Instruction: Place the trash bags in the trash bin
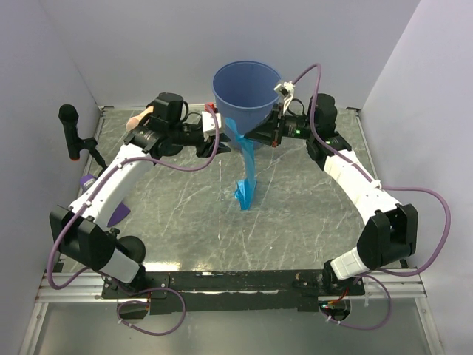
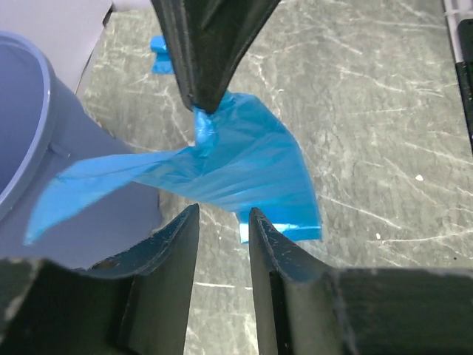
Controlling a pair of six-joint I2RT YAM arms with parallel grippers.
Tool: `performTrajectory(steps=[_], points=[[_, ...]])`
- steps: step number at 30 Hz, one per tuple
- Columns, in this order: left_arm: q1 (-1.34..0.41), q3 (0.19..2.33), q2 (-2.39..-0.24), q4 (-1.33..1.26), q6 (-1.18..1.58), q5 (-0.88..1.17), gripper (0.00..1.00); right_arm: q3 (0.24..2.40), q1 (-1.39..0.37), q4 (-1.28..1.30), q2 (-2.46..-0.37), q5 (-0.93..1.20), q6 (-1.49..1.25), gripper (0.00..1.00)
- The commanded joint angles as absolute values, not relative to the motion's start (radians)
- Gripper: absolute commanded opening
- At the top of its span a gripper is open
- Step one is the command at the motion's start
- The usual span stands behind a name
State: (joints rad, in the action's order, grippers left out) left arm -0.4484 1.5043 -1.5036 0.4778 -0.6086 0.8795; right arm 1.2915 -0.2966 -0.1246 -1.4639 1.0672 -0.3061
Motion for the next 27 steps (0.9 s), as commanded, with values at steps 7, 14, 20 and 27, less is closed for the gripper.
performTrajectory(steps=[7,14,20,27], points=[[-0.452,1.528,-1.537,0.304,-0.505,0.947,0.39,1.351,-0.296,-0.193,-1.466,1.071,-0.339,0.0],[-0.466,1.526,-1.551,0.27,-0.492,0.937,0.29,1.342,-0.304,-0.19,-1.47,1.083,-0.33,0.0],[-0.465,1.539,-1.566,0.285,-0.503,0.945,0.01,1.327,-0.313,-0.19,-1.477,1.132,-0.327,0.01],[-0.465,1.557,-1.559,0.399,-0.665,0.927,0.01,1.319,-0.314,-0.133,-1.467,1.213,-0.29,0.26]])
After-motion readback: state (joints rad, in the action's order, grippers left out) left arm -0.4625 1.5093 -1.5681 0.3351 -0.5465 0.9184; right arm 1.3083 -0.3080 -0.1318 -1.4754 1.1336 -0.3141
